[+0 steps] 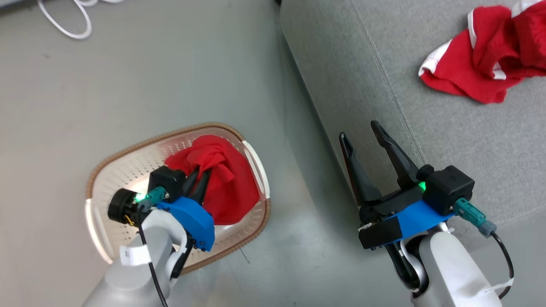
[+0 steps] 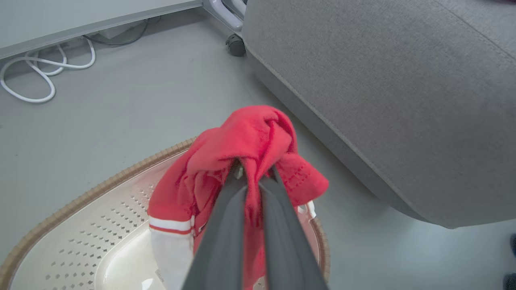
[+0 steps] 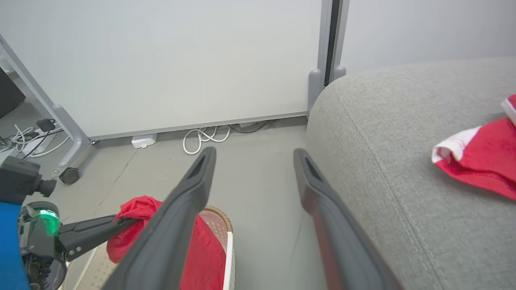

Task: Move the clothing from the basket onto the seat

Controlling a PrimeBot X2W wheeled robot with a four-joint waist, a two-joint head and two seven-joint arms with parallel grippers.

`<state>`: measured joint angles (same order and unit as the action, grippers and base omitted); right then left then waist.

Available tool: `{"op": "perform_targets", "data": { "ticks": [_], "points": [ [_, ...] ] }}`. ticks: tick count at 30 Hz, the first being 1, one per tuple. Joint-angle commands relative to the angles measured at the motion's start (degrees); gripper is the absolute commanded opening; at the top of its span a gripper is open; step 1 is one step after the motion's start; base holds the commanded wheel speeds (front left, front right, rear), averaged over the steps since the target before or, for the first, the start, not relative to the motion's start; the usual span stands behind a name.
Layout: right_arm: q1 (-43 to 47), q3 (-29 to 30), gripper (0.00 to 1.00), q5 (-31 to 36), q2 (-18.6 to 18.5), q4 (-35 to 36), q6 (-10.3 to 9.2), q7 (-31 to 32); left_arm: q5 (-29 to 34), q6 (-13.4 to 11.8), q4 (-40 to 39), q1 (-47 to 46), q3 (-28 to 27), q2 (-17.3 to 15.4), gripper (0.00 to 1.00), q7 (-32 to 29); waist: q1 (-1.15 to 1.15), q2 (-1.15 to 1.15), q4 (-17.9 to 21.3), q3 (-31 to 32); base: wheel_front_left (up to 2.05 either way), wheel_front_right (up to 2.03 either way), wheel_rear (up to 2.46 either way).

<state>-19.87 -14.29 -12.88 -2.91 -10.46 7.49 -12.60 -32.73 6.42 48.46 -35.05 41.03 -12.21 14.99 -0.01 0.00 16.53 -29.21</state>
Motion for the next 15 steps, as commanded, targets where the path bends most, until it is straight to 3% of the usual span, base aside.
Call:
{"op": "perform_targets", "data": {
  "ticks": [1, 15],
  "points": [
    [0.9, 0.3, 1.0, 0.4, 0.0, 0.2, 0.01, 0.3, 0.8, -0.2, -0.8, 1.2, -0.8, 0.3, 0.0, 0.3, 0.01, 0.0, -2.3, 3.5, 0.0, 0.0, 0.0],
    [6.6, 1.5, 1.0, 0.8, 0.0, 1.2, 0.01, 3.9, 6.7, 0.6, -6.9, 10.3, -8.1, 4.1, 0.0, 0.3, 0.01, 0.0, -7.7, 16.7, 0.0, 0.0, 0.0]
  ]
}}
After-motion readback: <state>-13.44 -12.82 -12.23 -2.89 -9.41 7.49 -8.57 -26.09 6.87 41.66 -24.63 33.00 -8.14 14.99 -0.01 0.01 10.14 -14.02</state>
